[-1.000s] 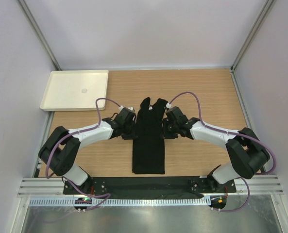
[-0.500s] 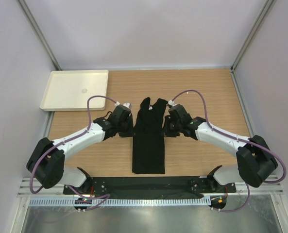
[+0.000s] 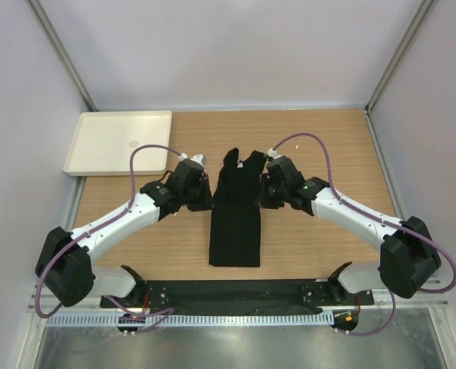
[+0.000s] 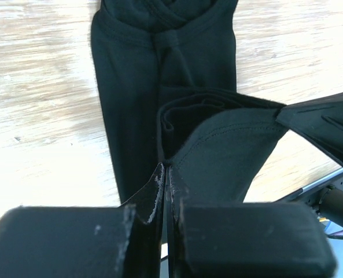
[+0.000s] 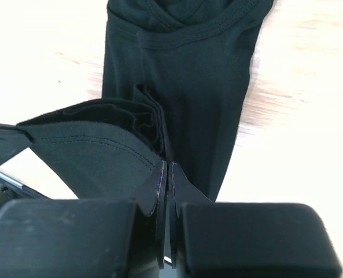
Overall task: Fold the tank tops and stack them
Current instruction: Fold the tank top
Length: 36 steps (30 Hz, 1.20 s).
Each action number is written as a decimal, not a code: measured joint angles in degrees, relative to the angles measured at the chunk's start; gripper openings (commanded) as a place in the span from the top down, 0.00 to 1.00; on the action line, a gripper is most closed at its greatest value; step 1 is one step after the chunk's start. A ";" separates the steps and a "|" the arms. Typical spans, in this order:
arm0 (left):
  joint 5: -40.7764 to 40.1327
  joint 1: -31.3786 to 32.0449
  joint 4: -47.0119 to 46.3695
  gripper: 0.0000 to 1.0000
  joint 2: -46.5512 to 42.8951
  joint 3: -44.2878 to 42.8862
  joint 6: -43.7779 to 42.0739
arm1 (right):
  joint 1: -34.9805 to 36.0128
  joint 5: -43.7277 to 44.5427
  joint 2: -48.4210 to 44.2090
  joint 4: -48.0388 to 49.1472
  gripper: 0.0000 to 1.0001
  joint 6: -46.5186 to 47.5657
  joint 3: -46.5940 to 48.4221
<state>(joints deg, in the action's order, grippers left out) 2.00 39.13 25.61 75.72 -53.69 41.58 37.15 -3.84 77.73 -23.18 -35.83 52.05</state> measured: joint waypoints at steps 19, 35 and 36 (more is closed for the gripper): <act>-2.67 -0.07 4.39 1.00 -0.74 -8.20 -1.40 | -1.53 4.70 -0.13 -5.57 0.97 1.81 7.08; -3.80 -2.47 3.30 1.00 13.94 -13.75 -3.06 | -6.16 4.61 10.05 -4.02 0.96 3.93 10.21; -3.87 -2.54 3.13 1.00 15.30 -14.21 -3.13 | -6.45 4.59 10.99 -3.48 0.96 4.02 10.21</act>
<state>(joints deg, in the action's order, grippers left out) -1.87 36.60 28.73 91.02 -67.90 38.46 30.70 0.75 88.73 -26.65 -31.81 62.26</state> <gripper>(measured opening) 0.003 0.059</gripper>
